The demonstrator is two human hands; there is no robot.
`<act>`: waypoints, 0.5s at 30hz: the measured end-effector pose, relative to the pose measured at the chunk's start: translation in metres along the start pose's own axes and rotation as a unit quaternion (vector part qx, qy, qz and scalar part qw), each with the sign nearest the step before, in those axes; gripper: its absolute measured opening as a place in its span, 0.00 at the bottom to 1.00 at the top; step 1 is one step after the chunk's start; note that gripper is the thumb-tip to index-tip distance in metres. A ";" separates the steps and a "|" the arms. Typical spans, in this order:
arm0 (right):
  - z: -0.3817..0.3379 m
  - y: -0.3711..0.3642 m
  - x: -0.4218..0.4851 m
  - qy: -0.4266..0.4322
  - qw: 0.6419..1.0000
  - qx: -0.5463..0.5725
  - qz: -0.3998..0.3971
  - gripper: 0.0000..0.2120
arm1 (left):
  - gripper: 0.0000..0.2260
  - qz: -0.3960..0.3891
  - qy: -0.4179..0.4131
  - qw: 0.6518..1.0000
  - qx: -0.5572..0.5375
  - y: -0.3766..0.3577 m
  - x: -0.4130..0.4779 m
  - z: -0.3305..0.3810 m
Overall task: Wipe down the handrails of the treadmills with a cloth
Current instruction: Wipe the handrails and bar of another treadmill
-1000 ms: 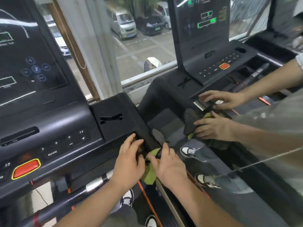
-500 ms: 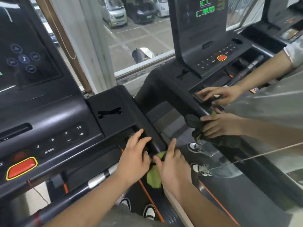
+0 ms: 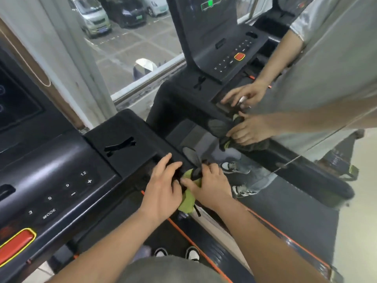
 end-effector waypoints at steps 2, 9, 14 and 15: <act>0.031 -0.004 -0.019 -0.017 0.999 0.000 0.039 0.38 | 0.23 -0.017 -0.006 1.000 -0.019 -0.012 0.004 0.006; 0.077 -0.016 -0.069 -0.038 0.981 0.038 0.189 0.26 | 0.23 -0.022 -0.012 0.999 -0.034 -0.024 -0.010 0.007; 0.018 -0.020 -0.040 -0.048 0.987 -0.013 0.155 0.26 | 0.23 -0.008 -0.057 0.998 -0.005 -0.009 -0.027 0.002; -0.001 -0.019 -0.031 -0.036 0.989 -0.023 0.145 0.27 | 0.22 -0.012 -0.058 0.998 0.006 -0.007 -0.030 -0.001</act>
Point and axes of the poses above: each hand's wrist, its own x-axis towards the middle knuckle, its own y-axis out of the back of the hand, z = x × y, the point moved 7 cm from there along x, towards the middle knuckle, and after that the axes turned 12 degrees about -y, right-handed, at the moved point
